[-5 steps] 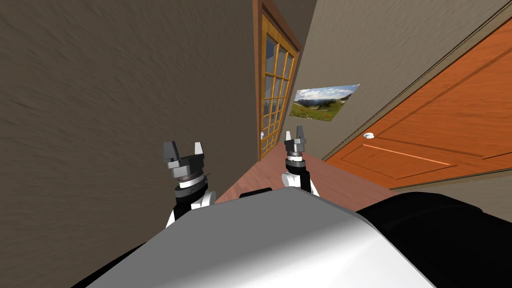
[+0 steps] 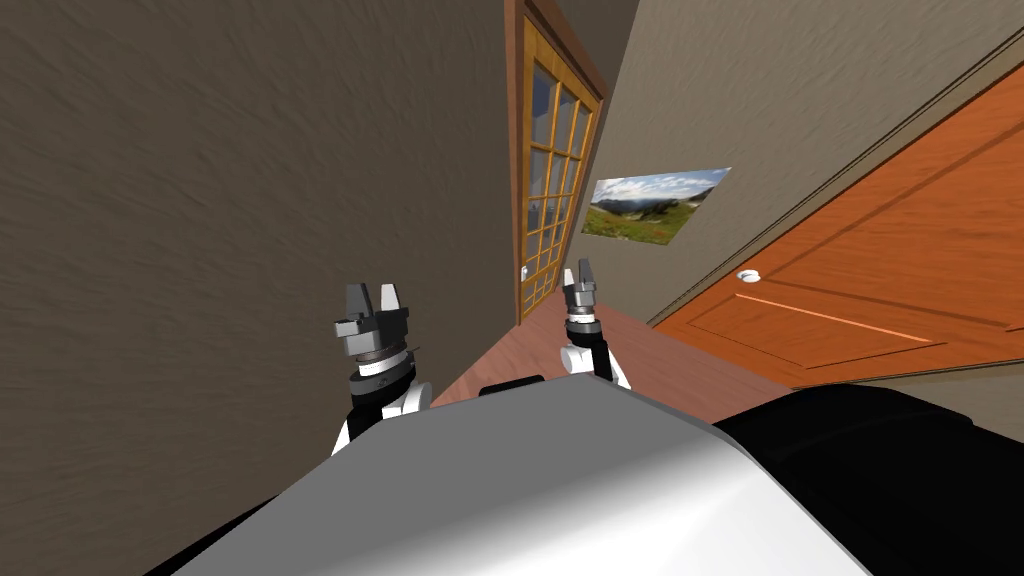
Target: Pull the door open
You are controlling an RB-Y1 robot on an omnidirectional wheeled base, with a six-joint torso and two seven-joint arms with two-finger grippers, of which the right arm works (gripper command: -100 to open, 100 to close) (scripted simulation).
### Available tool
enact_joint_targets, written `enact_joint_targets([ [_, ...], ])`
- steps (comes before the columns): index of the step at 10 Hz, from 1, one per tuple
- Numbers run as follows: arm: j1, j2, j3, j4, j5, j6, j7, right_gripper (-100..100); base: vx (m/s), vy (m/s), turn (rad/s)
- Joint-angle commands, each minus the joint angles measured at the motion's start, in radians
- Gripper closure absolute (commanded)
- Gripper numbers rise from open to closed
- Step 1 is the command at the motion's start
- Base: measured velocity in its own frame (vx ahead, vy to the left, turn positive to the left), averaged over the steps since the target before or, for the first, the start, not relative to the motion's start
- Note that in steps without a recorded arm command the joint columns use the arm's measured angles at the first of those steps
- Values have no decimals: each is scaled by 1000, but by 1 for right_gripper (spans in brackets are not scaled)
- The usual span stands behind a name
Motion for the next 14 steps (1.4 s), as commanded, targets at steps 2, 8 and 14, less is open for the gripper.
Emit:
enact_joint_targets([
  [2, -27, -12, -10, 64, 20, -11, 39, -100, 68, -50, 29],
  [8, -93, -33, -24, 236, 86, -49, 157, -100, 86, -64, 35],
  [14, -145, -45, -35, 385, 138, -78, 250, -100, 62, -55, 26],
])
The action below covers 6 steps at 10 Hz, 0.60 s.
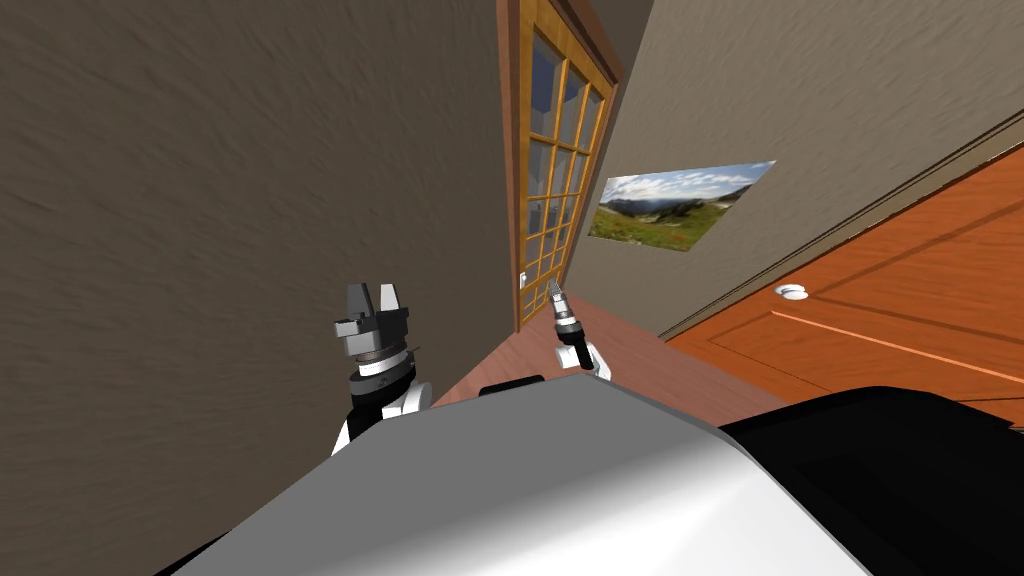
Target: Pull the door open
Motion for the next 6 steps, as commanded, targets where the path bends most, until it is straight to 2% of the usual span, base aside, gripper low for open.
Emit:
enact_joint_targets([
  [1, -23, -1, -3, 50, 22, -13, 40, -100, 64, -82, 43],
  [2, -23, -1, -3, 59, 22, -13, 40, -100, 54, -60, 22],
  [4, -51, -6, -9, 124, 50, -29, 91, -100, 65, -57, 32],
  [5, -51, -6, -9, 136, 50, -29, 91, -100, 60, -65, 23],
  [6, -65, -8, -12, 175, 65, -37, 116, -100, 52, -59, 27],
])
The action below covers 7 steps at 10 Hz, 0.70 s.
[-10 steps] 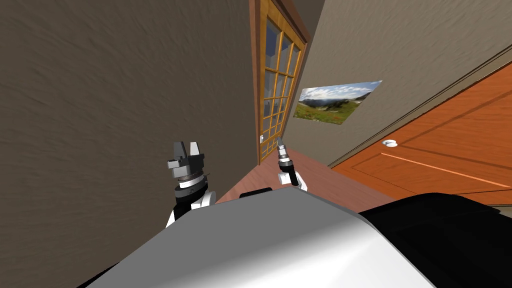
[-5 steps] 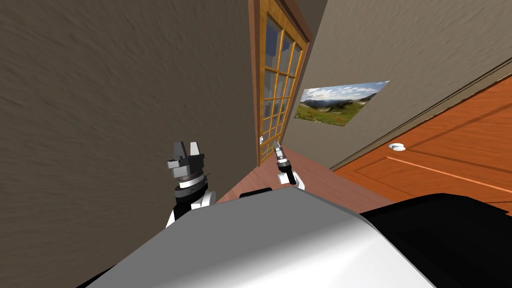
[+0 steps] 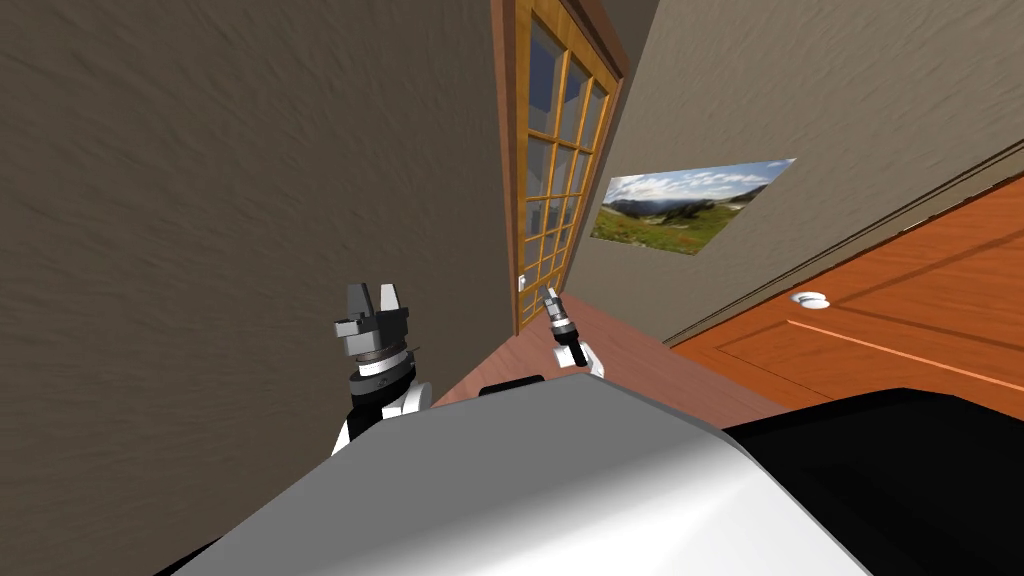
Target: Pull the door open
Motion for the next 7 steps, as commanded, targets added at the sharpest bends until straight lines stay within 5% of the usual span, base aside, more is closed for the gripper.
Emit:
enact_joint_targets([
  [1, -16, -5, -5, 50, 21, -13, 38, -100, 72, -76, 49],
  [7, -75, -10, -17, 215, 80, -47, 143, -100, 64, -67, 30],
])
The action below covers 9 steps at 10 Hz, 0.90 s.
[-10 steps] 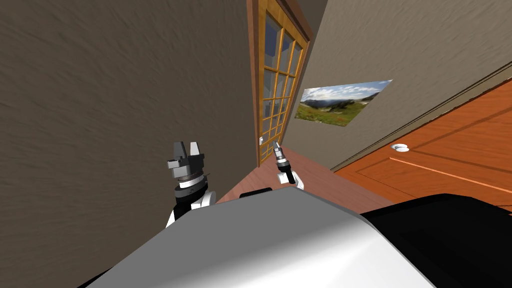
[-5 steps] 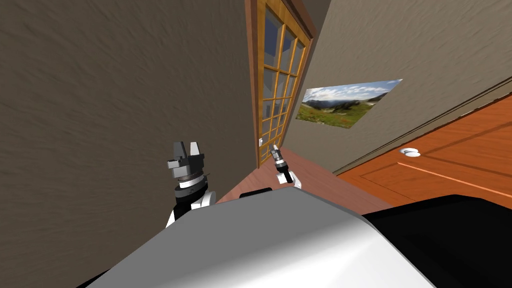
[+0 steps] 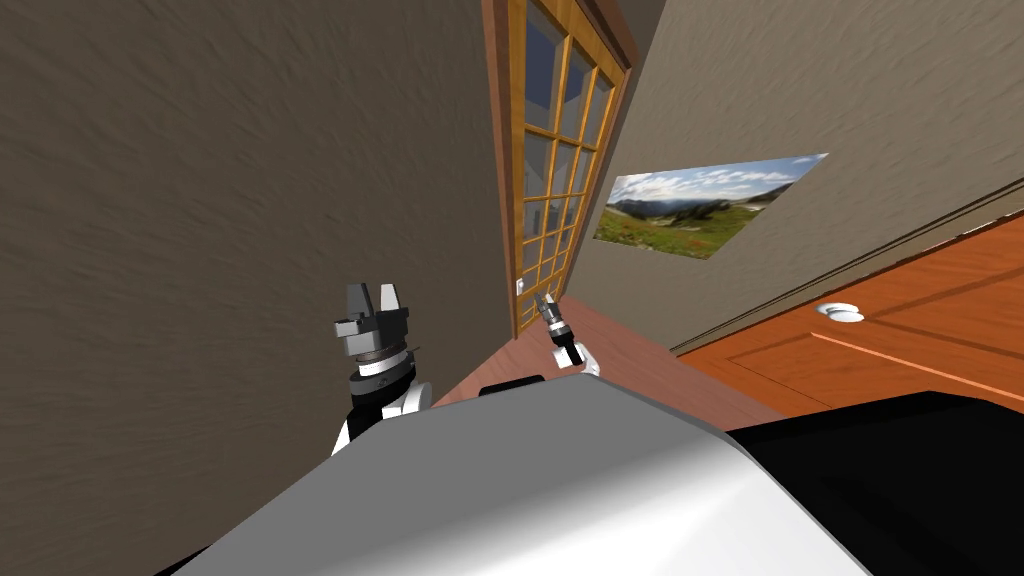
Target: Pull the door open
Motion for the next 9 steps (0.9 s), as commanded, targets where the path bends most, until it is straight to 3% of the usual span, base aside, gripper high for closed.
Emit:
enact_joint_targets([
  [1, -15, 2, -1, 48, 25, -6, 43, -100, 70, -80, 44],
  [4, -44, 2, -7, 128, 54, -23, 96, -100, 69, -71, 33],
  [5, -44, 2, -7, 128, 54, -23, 96, -100, 47, -41, 20],
  [9, -87, 4, -16, 246, 98, -48, 173, -100, 53, -59, 30],
])
